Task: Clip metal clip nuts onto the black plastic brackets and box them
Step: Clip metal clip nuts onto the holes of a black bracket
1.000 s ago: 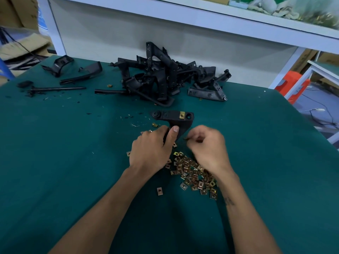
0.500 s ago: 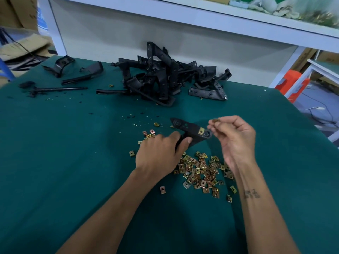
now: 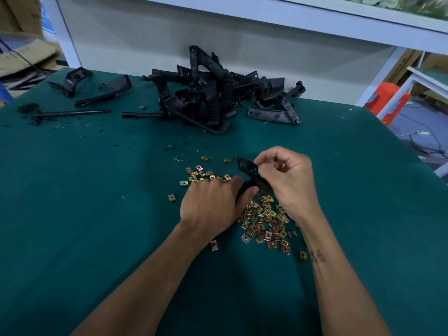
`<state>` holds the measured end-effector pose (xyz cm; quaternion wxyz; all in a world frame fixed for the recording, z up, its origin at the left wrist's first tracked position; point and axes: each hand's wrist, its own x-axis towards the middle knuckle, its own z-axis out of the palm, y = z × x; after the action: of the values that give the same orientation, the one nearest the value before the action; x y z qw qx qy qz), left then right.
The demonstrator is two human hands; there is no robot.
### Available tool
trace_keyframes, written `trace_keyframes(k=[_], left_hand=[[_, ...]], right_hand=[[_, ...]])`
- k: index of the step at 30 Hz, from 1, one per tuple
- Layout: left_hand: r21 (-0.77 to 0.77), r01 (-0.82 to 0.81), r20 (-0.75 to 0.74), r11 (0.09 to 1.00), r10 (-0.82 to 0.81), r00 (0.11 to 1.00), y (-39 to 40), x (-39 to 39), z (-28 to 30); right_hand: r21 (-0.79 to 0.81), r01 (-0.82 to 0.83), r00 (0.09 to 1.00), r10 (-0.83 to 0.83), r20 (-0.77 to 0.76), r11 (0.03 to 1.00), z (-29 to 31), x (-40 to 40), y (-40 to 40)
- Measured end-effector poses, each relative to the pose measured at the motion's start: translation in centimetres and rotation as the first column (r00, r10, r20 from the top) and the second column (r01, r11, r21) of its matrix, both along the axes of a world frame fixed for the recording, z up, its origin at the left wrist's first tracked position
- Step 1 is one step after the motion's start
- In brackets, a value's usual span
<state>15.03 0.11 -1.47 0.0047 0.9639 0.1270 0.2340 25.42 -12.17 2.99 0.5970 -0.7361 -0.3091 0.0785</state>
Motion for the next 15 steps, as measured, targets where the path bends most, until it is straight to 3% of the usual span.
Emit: trace_keyframes(k=[7,11,15], left_hand=[[-0.008,-0.012,0.036,1.000,0.013,0.999,-0.02,0.21,-0.18],[0.011,-0.009,0.038,1.000,0.009,0.999,0.07,0.13,-0.22],[0.028,-0.015,0.039,0.999,0.014,0.999,0.08,0.11,-0.16]], right_hand=[[0.145,0.043,0.990,-0.022,-0.142,0.989,0.60,0.46,-0.42],[0.106,0.023,0.998,-0.017,-0.054,0.994,0.44,0.46,-0.48],[0.171,0.003,0.999,0.006,-0.052,0.985,0.66,0.32,-0.21]])
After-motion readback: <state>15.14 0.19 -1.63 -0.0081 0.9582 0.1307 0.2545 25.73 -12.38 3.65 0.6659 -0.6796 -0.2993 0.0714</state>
